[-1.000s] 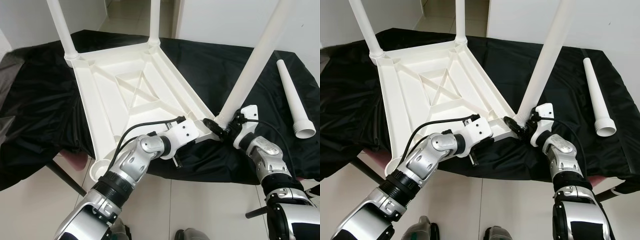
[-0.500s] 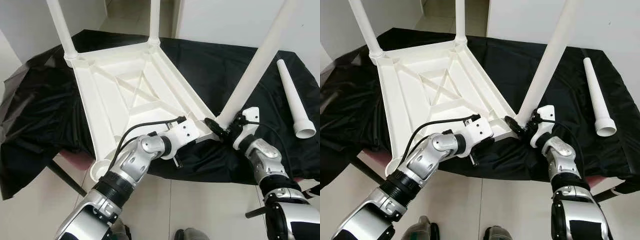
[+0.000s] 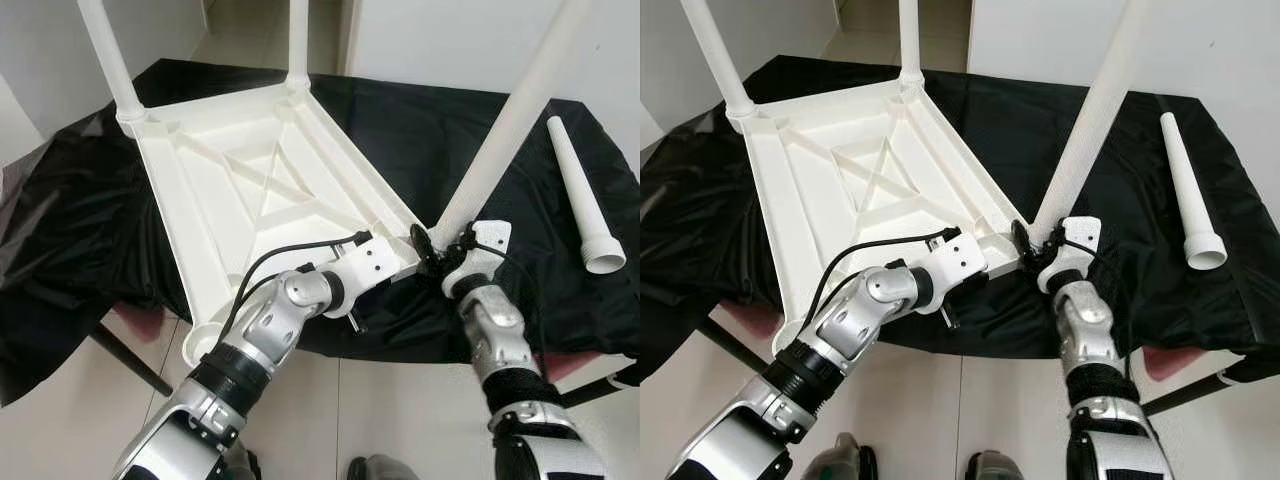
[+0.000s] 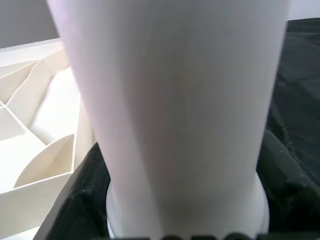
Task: Building children table
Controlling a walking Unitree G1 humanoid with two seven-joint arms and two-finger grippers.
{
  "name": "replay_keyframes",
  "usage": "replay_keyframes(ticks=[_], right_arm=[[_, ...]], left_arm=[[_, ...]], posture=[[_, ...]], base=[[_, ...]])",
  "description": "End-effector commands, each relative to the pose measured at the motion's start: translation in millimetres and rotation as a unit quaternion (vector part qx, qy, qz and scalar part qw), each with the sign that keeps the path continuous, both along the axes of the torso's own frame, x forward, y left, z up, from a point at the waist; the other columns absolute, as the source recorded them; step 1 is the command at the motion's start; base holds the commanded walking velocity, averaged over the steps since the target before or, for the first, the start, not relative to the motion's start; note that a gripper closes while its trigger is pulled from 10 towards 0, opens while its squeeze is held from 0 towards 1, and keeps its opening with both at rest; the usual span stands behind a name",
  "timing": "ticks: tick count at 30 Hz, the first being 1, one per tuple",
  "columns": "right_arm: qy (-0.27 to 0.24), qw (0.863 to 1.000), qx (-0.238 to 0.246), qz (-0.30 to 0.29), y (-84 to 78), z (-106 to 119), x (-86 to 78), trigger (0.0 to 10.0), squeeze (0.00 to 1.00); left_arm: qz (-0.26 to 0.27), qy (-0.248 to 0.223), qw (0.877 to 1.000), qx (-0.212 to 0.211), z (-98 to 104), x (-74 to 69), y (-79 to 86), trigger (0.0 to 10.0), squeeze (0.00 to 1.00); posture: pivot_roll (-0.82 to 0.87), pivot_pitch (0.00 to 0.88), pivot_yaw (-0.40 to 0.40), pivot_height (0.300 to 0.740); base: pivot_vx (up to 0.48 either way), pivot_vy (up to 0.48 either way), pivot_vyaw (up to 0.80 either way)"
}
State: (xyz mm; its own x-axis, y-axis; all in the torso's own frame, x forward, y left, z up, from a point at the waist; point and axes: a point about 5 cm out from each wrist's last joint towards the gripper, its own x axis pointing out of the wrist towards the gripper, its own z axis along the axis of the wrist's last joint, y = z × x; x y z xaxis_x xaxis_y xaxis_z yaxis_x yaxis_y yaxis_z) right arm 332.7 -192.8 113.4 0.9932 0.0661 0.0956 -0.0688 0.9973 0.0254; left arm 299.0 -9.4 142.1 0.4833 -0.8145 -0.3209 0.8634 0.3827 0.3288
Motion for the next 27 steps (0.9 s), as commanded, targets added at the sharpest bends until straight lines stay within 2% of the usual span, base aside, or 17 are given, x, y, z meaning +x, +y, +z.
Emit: replay_keyframes(ticks=[1, 2, 3, 4, 5, 6, 8, 11, 13, 15, 19, 20, 27], right_arm=[[0.047, 0.996, 0.008, -0.08, -3.9, -18.5, -8.2, 10.0, 0.0], [0.047, 0.996, 0.008, -0.08, -3.9, -18.5, -8.2, 10.0, 0.0], [0.042, 0.992, 0.015, -0.118, 4.0, -17.3, -10.3, 10.0, 0.0], [0.042, 0.992, 0.015, -0.118, 4.0, -17.3, -10.3, 10.0, 0.0], [0.042, 0.99, 0.022, -0.136, 16.2, -17.1, -11.7, 10.0, 0.0], [0.042, 0.99, 0.022, -0.136, 16.2, -17.1, -11.7, 10.0, 0.0], [0.041, 0.991, 0.027, -0.124, 37.1, -16.5, -13.7, 10.0, 0.0], [0.042, 0.992, 0.028, -0.117, 40.4, -16.9, -14.8, 10.0, 0.0], [0.044, 0.991, 0.026, -0.122, 35.9, -18.3, -15.8, 10.0, 0.0], [0.056, 0.988, 0.021, -0.143, 24.4, -21.2, -18.3, 10.0, 0.0], [0.059, 0.987, 0.021, -0.149, 21.7, -21.9, -19.1, 10.0, 0.0], [0.06, 0.987, 0.022, -0.15, 21.2, -21.3, -20.2, 10.0, 1.0], [0.069, 0.989, 0.034, -0.13, 26.9, -23.2, -22.6, 10.0, 1.0]], left_arm=[[-0.018, -0.046, 0.998, -0.037, 24.0, -1.4, -10.0, 10.0, 0.0], [-0.018, -0.046, 0.998, -0.037, 24.0, -1.4, -10.0, 10.0, 0.0], [-0.018, -0.046, 0.998, -0.038, 23.8, -1.4, -10.3, 10.0, 0.0], [-0.018, -0.046, 0.998, -0.038, 23.8, -1.4, -10.3, 10.0, 0.0], [-0.019, -0.046, 0.998, -0.038, 23.6, -1.6, -10.8, 10.0, 0.0], [-0.019, -0.046, 0.998, -0.038, 23.6, -1.6, -10.8, 10.0, 0.0], [-0.02, -0.045, 0.998, -0.039, 23.5, -2.1, -11.5, 10.0, 0.0], [-0.02, -0.045, 0.998, -0.039, 23.1, -2.4, -11.7, 10.0, 0.0], [-0.021, -0.044, 0.998, -0.039, 22.5, -3.0, -11.7, 10.0, 0.0], [-0.021, -0.043, 0.998, -0.037, 21.4, -3.9, -11.2, 10.0, 0.0], [-0.021, -0.042, 0.998, -0.037, 21.1, -4.0, -10.9, 10.0, 0.0], [-0.02, -0.042, 0.998, -0.037, 21.0, -4.1, -10.7, 10.0, 0.0], [-0.019, -0.043, 0.998, -0.036, 20.2, -3.7, -10.2, 10.0, 0.0]], posture=[[0.01, 0.062, -0.014, 0.74], [0.01, 0.062, -0.014, 0.74], [0.0, 0.059, -0.014, 0.74], [0.0, 0.059, -0.014, 0.74], [0.0, 0.056, -0.015, 0.74], [0.0, 0.056, -0.015, 0.74], [0.0, 0.051, -0.014, 0.74], [0.0, 0.05, -0.014, 0.74], [0.01, 0.048, -0.018, 0.74], [0.01, 0.048, -0.018, 0.74], [0.01, 0.046, -0.019, 0.74], [0.01, 0.046, -0.02, 0.74], [0.01, 0.024, -0.016, 0.74]], base=[[0.0, 0.0, 0.0], [0.0, 0.0, 0.0], [0.0, 0.0, 0.0], [0.0, 0.0, 0.0], [0.0, 0.0, 0.0], [0.0, 0.0, 0.0], [0.0, 0.0, 0.0], [0.0, 0.0, 0.0], [0.0, 0.0, 0.0], [0.0, 0.0, 0.0], [0.0, 0.0, 0.0], [0.0, 0.0, 0.0], [0.0, 0.0, 0.0]])
